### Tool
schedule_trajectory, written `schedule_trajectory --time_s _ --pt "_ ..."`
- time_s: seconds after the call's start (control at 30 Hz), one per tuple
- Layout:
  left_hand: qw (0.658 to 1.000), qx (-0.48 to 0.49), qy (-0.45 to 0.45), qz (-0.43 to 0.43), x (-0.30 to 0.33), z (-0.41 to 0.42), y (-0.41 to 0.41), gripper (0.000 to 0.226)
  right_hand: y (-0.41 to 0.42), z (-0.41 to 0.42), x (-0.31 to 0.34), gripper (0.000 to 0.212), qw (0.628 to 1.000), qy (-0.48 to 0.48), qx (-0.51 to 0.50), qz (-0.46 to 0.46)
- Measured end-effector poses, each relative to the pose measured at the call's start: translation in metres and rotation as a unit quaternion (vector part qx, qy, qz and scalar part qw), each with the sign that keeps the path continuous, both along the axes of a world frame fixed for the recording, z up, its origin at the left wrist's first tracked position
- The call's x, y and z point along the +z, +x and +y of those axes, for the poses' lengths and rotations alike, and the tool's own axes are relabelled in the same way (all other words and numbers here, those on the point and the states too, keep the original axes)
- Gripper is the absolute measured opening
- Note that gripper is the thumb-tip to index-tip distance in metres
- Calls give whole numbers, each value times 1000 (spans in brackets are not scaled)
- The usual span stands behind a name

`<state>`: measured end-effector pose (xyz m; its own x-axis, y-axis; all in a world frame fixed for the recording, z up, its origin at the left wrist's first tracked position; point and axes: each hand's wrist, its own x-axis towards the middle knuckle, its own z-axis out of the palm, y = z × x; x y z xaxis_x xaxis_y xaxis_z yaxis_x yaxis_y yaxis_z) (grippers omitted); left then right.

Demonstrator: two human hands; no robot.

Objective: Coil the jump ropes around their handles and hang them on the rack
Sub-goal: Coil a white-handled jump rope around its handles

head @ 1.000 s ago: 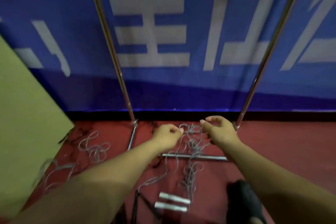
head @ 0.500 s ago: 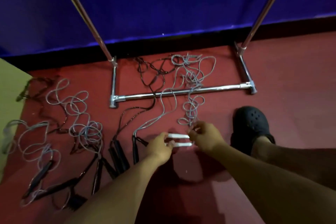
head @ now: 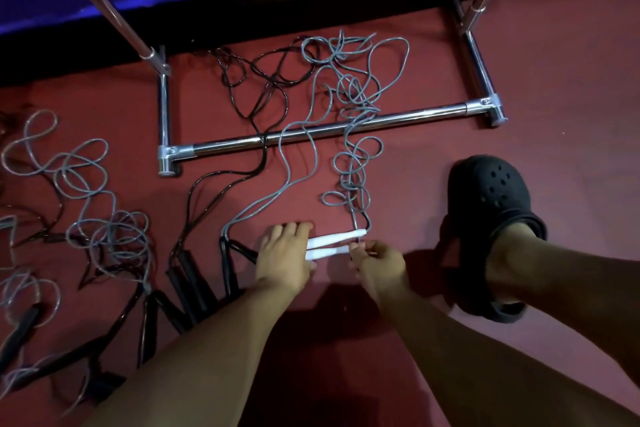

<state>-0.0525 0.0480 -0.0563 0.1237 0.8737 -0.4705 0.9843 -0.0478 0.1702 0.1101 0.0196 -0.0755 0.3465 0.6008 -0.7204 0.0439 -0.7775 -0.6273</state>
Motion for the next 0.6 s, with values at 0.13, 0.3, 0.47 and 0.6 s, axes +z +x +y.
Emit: schedule_trajectory --time_s 0.13,0.3,0.47,0.6 --pt "997 -59 -16 45 5 3 13 40 5 -2 5 22 1000 3 16 -16" --pt "993 7 -55 -106 46 4 33 23 18 -6 56 22 984 78 60 -148" --pt "974 32 -40 -219 104 0 26 14 30 3 110 56 976 156 49 -142" --pt "962 0 -27 -270 173 -5 17 13 31 9 182 42 952 270 94 -114"
